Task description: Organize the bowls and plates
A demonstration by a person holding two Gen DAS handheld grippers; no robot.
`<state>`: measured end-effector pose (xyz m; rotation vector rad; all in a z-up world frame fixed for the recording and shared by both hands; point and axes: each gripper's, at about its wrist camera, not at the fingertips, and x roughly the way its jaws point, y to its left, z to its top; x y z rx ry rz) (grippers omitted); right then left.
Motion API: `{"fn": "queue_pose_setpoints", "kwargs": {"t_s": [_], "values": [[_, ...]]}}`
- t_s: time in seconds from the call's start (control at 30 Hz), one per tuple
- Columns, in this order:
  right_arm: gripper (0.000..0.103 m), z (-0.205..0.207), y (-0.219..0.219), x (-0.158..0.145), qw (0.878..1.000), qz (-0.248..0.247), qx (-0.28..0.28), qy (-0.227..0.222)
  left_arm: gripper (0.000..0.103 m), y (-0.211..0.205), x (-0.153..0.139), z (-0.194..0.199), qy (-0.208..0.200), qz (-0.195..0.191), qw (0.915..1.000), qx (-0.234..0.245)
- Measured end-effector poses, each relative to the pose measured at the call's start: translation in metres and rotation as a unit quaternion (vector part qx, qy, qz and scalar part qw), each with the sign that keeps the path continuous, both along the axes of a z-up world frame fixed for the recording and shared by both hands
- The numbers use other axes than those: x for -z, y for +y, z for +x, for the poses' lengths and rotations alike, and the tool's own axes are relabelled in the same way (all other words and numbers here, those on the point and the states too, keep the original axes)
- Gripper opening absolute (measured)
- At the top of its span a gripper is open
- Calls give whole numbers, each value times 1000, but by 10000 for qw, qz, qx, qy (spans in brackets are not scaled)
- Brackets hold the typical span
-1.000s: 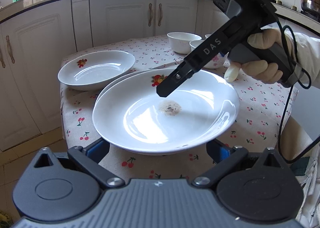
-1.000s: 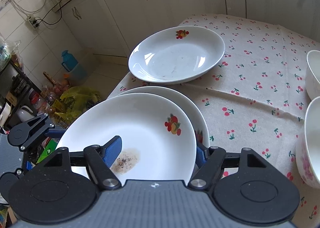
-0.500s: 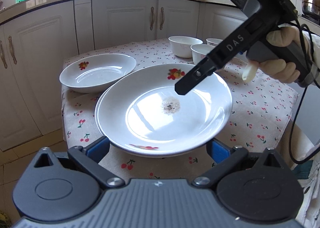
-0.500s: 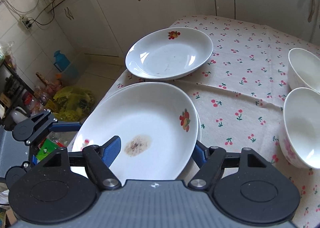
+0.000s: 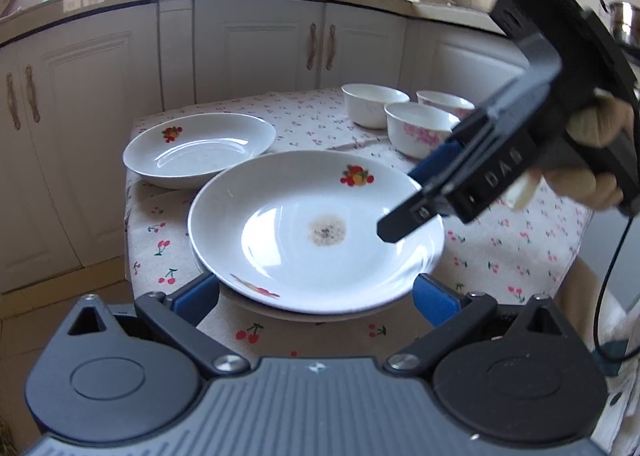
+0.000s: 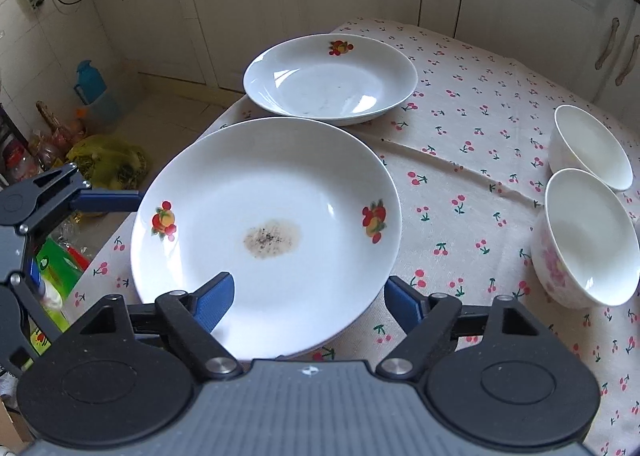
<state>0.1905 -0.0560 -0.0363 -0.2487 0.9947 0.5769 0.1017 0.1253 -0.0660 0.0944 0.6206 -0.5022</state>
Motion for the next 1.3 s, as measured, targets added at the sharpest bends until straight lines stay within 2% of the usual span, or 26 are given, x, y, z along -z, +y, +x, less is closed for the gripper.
{"fn": "queue_pose_setpoints", "kwargs": {"t_s": [0.13,0.2,0.27,0.37,0.57,0.83,1.03,1.3], "values": [[88,-5,-5,-5,9999,126,-19,-7,102,3,-7,-5,-82,-31,10000,-43],[95,-10,-6,-8,9998,162,-62,-88,102,2,-10,-8,-146,39,9999,-81],[98,-14,-7,-12,9996,180,-68,-211,102,0,-14,-11,-244,119,9995,-164],[100,-17,-8,-17,9992,226,-112,-301,102,-2,-19,-13,-358,251,9985,-317],[101,-23,-9,-23,9977,323,-197,-559,102,3,-33,-11,-371,194,9980,-465],[103,-27,-5,-39,9885,239,-404,-1435,102,25,-60,27,-281,282,9939,-1029],[103,-3,-6,-47,9853,454,-269,-1627,102,29,-79,67,-409,274,9933,-1042],[103,37,-3,-52,9837,798,-31,-1610,102,28,-75,122,-362,345,9937,-1007]]}}
